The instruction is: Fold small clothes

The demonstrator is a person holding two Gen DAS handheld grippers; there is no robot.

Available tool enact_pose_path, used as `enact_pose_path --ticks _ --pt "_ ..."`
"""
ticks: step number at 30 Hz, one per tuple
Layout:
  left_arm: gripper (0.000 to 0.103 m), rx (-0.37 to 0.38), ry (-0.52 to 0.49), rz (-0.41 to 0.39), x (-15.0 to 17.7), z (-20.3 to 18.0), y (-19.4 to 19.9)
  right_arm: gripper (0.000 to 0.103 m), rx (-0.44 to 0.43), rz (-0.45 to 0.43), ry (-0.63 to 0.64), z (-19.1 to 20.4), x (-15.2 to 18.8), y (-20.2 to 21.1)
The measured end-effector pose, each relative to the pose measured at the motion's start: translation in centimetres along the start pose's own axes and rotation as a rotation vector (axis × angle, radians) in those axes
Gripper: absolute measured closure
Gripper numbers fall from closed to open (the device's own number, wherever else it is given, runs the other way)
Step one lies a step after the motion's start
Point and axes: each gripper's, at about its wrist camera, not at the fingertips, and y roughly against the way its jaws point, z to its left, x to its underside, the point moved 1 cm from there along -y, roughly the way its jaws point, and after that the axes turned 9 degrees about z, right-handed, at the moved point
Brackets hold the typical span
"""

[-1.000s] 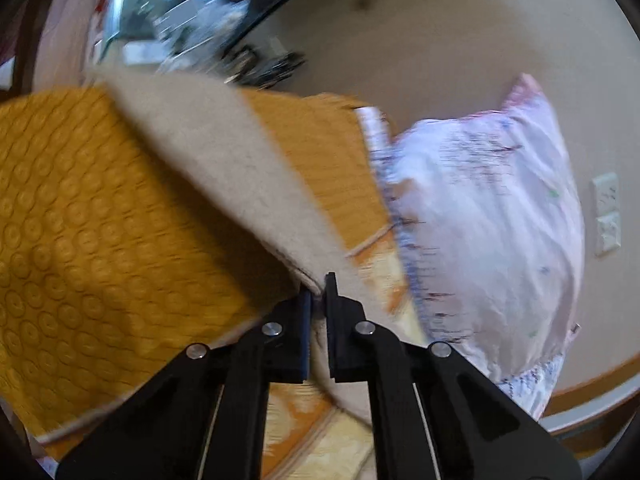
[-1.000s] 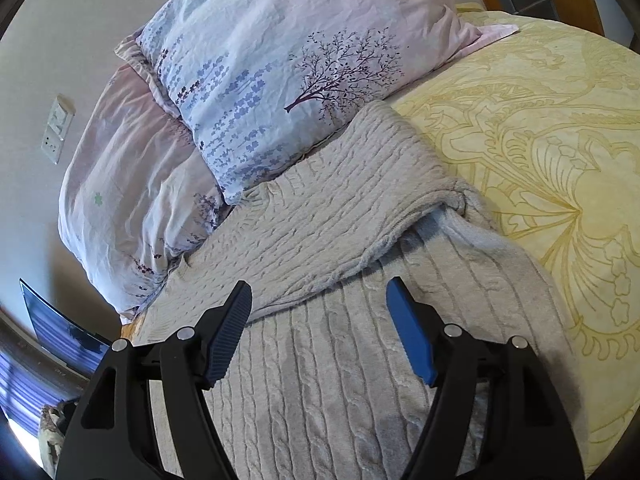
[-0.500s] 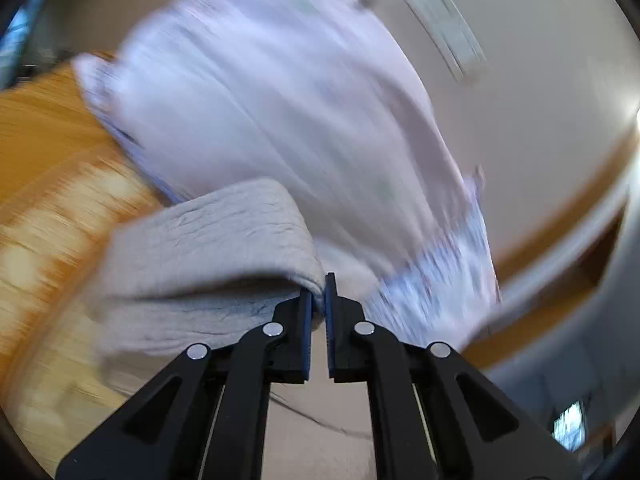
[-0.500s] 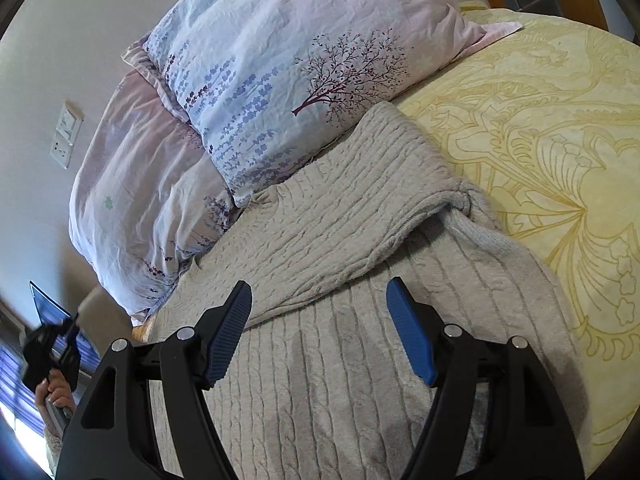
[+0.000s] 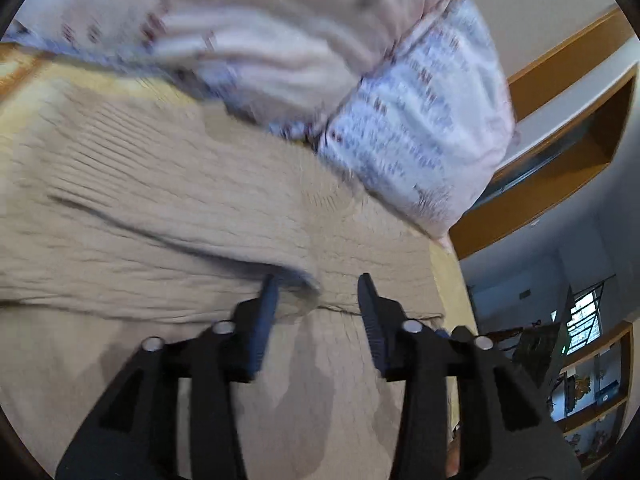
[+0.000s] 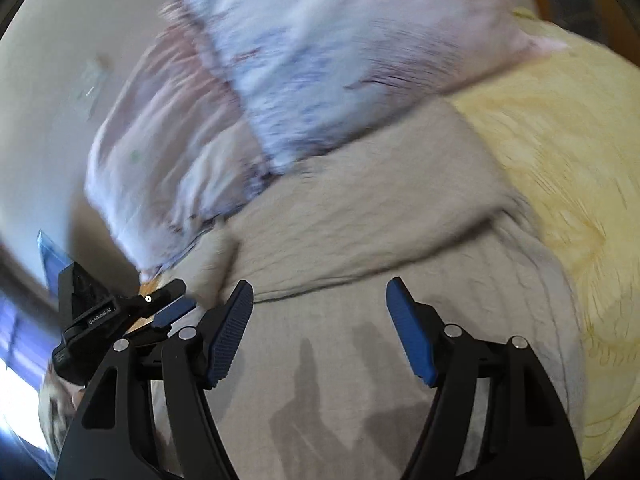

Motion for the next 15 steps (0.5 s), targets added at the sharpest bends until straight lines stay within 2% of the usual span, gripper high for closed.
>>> enact_pose_path --ticks 2,4,5,9,11,13,15 --pt "0.061 -0.020 -0.003 -0.061 0.2 1.2 2.4 0.032 -0.003 0.014 0.141 3.4 -0.7 -0.4" --pt "0.062 -0.079 0.017 -0.117 0.7 3.1 4.9 0.037 -0.001 0.030 0.289 7.0 -0.9 -1.6" --pt "0.067 -0.100 0.029 -0.131 0.8 4.0 5.6 0.038 -0.004 0.048 0.370 9.1 -0.9 -2.6" --pt "0.077 -0.159 0.132 -0.120 1.0 7.6 6.4 0.052 -0.010 0.093 0.637 15.9 0.0 -7.6" --pt "0.077 -0.212 0.147 -0.114 1.2 8.7 6.2 0.057 -0.011 0.112 0.708 17.7 0.3 -9.7" --pt "0.079 -0.227 0.169 -0.099 1.2 9.2 5.5 0.064 -0.005 0.157 0.768 19.8 0.7 -12.8" --pt "0.086 -0.237 0.184 -0.099 1.3 9.8 5.4 0.064 0.010 0.186 0.808 21.0 1.2 -14.8"
